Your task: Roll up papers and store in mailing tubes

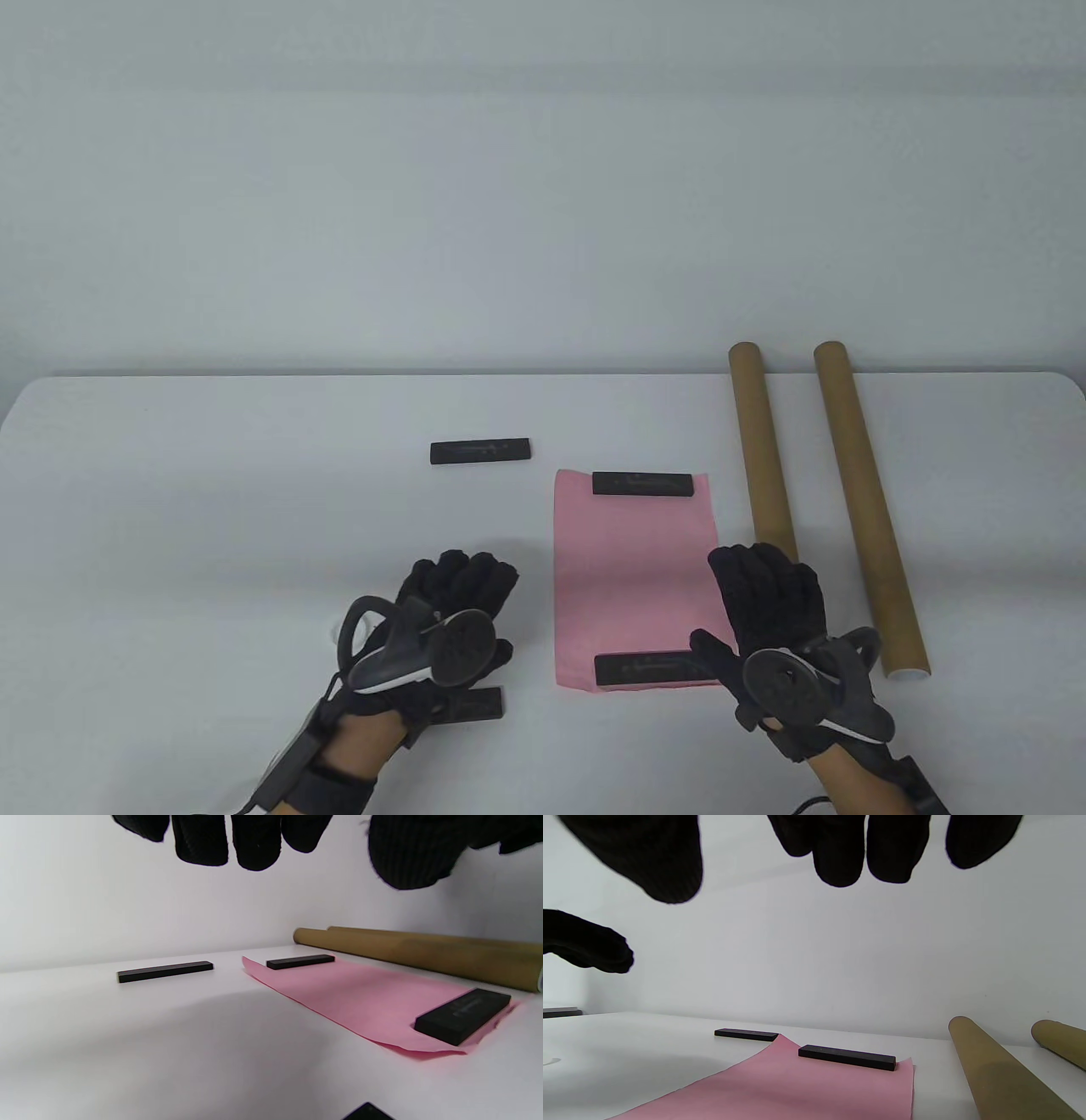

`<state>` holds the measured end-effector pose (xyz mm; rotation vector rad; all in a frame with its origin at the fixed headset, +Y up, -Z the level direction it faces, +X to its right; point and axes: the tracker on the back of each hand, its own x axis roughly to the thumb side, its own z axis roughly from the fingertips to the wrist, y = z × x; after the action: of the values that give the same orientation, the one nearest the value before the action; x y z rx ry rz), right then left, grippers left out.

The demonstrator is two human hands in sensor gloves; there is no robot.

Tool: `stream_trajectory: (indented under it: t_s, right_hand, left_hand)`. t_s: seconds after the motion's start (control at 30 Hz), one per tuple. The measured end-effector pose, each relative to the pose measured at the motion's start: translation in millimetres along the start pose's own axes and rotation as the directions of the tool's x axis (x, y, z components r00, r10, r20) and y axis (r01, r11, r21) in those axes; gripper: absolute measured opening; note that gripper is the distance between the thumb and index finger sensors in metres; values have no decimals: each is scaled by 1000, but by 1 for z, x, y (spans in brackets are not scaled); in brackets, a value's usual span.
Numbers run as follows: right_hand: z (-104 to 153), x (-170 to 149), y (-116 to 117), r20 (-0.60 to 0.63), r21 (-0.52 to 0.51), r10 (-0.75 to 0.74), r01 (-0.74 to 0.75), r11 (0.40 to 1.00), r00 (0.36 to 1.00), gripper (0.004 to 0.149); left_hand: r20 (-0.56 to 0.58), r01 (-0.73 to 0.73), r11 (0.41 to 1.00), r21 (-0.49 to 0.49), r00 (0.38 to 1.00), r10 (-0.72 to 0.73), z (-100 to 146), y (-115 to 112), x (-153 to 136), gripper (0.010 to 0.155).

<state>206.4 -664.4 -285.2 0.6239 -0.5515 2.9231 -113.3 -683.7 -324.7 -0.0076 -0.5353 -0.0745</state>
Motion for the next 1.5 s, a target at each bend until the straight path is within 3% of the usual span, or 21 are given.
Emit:
stream_trajectory:
  t_s: [0.3,0.47,0.53,0.9,1.07,1.17,1.3,1.5]
  right_hand:
    - [0,5,9,38,77,4,-6,997,999,90]
    - [-1,4,15,45,122,4,-10,993,999,90]
    - [-1,4,17,51,140,2,-10,990,999,90]
    - [-14,14,38,63,304,7,-26,952,998,82]
    - [-29,30,67,166,471,48,-122,873,985,67]
    - [-42,35,90,235,537,99,-214,816,967,67]
    - [-49,45,111,370,539,186,-373,755,910,72]
    - [-48,46,118,372,516,130,-321,794,919,67]
  left_hand:
    - [-10,112,956,-272,993,-119,-103,-34,30,84]
    - [-91,58,891,-451,990,-111,-148,-64,29,92]
    - [-112,28,880,-473,990,-91,-157,-72,27,95]
    - [-212,-112,844,-525,977,-3,-159,-87,18,94]
    - [-231,-152,844,-515,972,34,-158,-89,16,93]
    - [-228,-152,847,-510,973,38,-158,-88,15,93]
    - [-232,-153,852,-501,972,39,-156,-89,14,93]
    - [-235,-175,847,-502,970,61,-158,-90,9,93]
